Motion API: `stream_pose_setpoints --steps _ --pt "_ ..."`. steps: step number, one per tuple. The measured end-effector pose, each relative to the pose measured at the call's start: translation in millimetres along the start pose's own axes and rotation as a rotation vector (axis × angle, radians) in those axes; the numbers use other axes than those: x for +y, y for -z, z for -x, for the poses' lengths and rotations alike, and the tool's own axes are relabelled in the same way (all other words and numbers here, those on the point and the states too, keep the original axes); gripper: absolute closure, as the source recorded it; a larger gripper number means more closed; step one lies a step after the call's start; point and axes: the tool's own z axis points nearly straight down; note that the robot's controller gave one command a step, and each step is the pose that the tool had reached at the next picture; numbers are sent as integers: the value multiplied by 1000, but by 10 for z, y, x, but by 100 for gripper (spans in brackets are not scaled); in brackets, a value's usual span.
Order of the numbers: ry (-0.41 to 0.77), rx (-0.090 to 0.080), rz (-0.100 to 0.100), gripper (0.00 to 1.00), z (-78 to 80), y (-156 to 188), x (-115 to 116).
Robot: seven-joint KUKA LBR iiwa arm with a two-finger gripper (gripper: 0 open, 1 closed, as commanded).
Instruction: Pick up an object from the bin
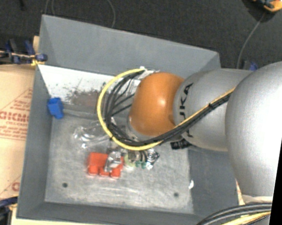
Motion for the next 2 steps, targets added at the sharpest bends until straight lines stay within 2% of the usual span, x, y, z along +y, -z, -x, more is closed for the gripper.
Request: stream_pose_setpoints --steps 1,2 --pt "0 2 0 0 -8 -9 1" --pt "-1 0 0 100 -1 -1 1"
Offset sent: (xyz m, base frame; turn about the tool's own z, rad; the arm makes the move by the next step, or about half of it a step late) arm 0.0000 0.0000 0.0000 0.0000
